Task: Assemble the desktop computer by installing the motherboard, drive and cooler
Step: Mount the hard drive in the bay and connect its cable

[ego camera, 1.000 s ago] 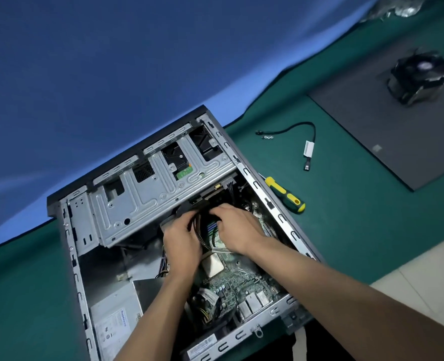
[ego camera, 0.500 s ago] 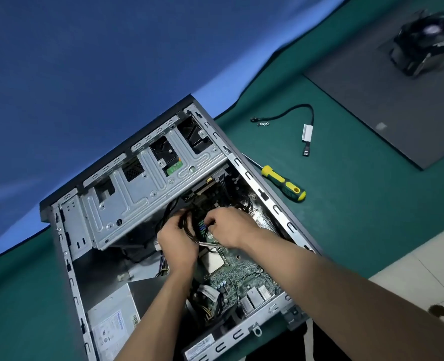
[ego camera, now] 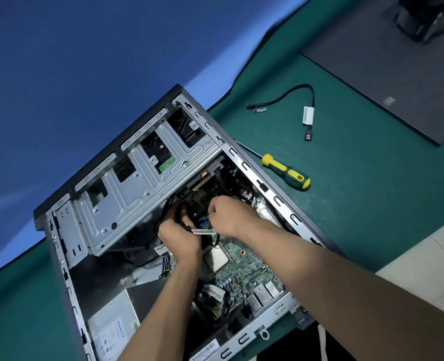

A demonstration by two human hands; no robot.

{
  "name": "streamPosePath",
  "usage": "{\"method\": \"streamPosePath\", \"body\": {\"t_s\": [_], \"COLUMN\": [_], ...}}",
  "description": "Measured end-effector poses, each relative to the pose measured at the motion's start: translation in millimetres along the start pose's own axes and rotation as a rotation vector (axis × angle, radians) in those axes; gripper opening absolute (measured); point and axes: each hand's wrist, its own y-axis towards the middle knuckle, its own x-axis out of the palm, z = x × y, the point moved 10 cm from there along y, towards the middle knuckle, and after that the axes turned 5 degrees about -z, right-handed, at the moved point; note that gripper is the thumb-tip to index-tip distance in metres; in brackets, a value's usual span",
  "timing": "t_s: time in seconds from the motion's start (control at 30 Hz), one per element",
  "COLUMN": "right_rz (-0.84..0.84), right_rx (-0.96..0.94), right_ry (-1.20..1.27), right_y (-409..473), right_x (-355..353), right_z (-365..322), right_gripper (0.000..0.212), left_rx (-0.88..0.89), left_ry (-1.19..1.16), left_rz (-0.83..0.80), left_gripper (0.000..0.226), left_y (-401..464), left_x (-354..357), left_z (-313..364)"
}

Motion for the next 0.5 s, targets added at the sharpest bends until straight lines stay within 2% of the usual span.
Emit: {"method": "streamPosePath", "body": {"t_s": [0.2, 0.33, 0.43, 0.5], "right_rz": [-0.021, -0.025, -0.029, -0.028], "right_rx": [0.012, 0.012, 0.018, 0.02], "right_ry": [0.026, 0.012, 0.027, 0.029], "right_y": [0, 1, 1, 0], "right_x": [1, 3, 3, 2], "right_z": [1, 2, 2, 3], "right_gripper": [0.025, 0.023, 0.023, 0.023], "left_rx": [-0.004, -0.067, -0.089, -0.085], "left_ry": [-0.027, -0.004, 0.017, 0.006], "left_rz": [-0.004, -0.013, 0.008, -0.005], "left_gripper": [0.038, 0.031, 0.051, 0.051], "left_y": [3, 3, 4, 4], "left_x": [0, 4, 1, 2], "left_z": [-2, -7, -8, -5]}}
